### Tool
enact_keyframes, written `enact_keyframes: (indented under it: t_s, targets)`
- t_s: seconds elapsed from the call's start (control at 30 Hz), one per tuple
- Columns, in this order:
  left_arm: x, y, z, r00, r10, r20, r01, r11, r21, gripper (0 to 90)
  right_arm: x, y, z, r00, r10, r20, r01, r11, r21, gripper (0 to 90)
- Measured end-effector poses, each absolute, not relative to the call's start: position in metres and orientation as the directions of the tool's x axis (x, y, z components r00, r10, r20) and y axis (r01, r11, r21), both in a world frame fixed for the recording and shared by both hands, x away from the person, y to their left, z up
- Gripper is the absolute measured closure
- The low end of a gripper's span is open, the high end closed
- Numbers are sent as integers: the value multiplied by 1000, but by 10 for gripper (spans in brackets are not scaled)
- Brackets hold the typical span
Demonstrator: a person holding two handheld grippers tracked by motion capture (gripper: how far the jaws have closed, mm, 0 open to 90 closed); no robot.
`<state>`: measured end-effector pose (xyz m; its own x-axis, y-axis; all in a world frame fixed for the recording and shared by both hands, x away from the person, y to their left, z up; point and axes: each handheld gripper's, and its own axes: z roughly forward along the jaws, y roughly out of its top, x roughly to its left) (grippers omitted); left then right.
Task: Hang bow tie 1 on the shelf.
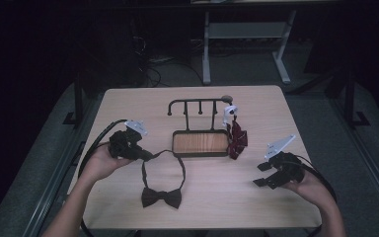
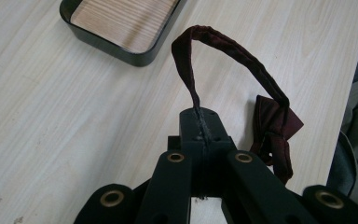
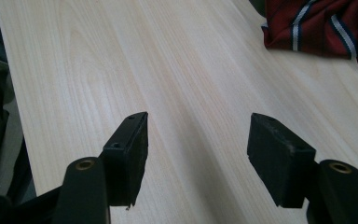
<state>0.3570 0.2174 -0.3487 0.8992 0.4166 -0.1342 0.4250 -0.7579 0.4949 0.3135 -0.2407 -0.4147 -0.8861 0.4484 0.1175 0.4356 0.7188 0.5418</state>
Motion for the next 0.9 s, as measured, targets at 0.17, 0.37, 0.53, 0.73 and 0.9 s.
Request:
enact_keyframes:
  t_s: [0.17, 0.37, 0.53, 0.73, 0.9]
  targets:
    - [358, 214, -343, 905, 405, -130, 414, -766, 492, 899, 314, -242, -415, -884, 452, 119, 439, 715, 544, 375]
    - [358, 212, -334, 908, 401, -118, 404, -771, 491, 899, 315, -242, -414, -885, 451, 118, 437, 715, 546, 376]
    - [357, 211, -328, 912, 395, -108, 395, -779, 486, 899, 314, -243, -413, -884, 452, 116, 437, 714, 547, 376]
    - [357, 212, -319, 916, 390, -98, 385, -780, 493, 899, 315, -243, -412, -885, 453, 109, 434, 716, 547, 375]
    - [357, 212, -313, 919, 384, -91, 377, -784, 494, 899, 315, -243, -411, -886, 451, 106, 430, 716, 549, 374]
